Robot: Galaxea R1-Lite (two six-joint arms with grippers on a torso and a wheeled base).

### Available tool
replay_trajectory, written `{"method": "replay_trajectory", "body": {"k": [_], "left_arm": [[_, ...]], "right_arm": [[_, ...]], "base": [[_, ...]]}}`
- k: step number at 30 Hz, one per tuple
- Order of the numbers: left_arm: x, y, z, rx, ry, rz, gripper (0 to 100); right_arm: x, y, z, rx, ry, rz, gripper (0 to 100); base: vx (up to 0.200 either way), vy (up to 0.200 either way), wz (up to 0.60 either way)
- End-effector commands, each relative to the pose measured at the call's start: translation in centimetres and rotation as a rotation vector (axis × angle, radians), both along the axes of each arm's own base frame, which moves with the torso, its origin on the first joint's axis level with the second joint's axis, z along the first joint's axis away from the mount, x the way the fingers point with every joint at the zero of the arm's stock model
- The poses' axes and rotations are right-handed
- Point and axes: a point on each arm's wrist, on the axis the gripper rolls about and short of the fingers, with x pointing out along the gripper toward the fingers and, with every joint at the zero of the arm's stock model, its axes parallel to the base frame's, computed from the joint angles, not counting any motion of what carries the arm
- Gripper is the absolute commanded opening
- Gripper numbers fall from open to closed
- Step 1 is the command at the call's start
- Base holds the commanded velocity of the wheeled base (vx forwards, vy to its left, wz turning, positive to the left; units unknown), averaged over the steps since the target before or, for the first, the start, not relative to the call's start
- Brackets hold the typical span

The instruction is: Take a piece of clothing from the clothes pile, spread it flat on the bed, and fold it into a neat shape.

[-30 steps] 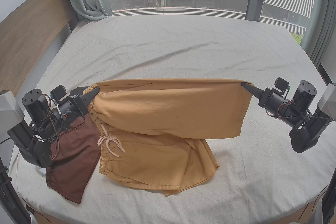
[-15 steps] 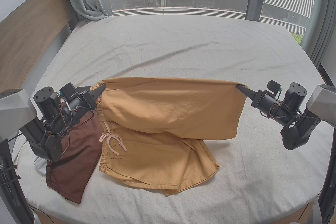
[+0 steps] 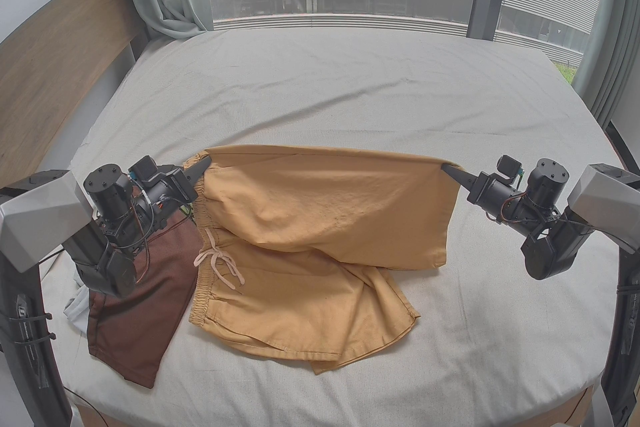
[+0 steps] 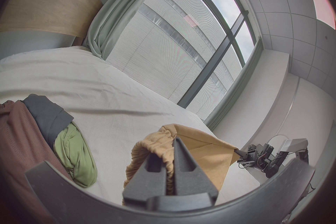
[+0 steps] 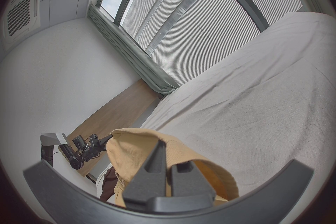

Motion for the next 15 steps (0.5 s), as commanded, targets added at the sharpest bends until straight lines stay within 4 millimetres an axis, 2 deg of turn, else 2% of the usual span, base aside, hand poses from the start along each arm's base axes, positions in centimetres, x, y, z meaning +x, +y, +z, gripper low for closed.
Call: {"method": "replay_trajectory", "body": {"k": [1, 15], "left_arm": [[1.1, 0.1, -1.3, -0.014, 0.021, 0.001, 0], [2.7, 0.3, -1.8, -0.076, 0.022, 0.000, 0]], "right_arm": [[1.1, 0.2, -0.8, -0.002, 0.008, 0.002, 0], [3.2, 0.5, -2.4, 0.002, 0.004, -0.029, 0]], "base": [[0.000, 0.000, 0.00], [0.000, 0.000, 0.00]]}}
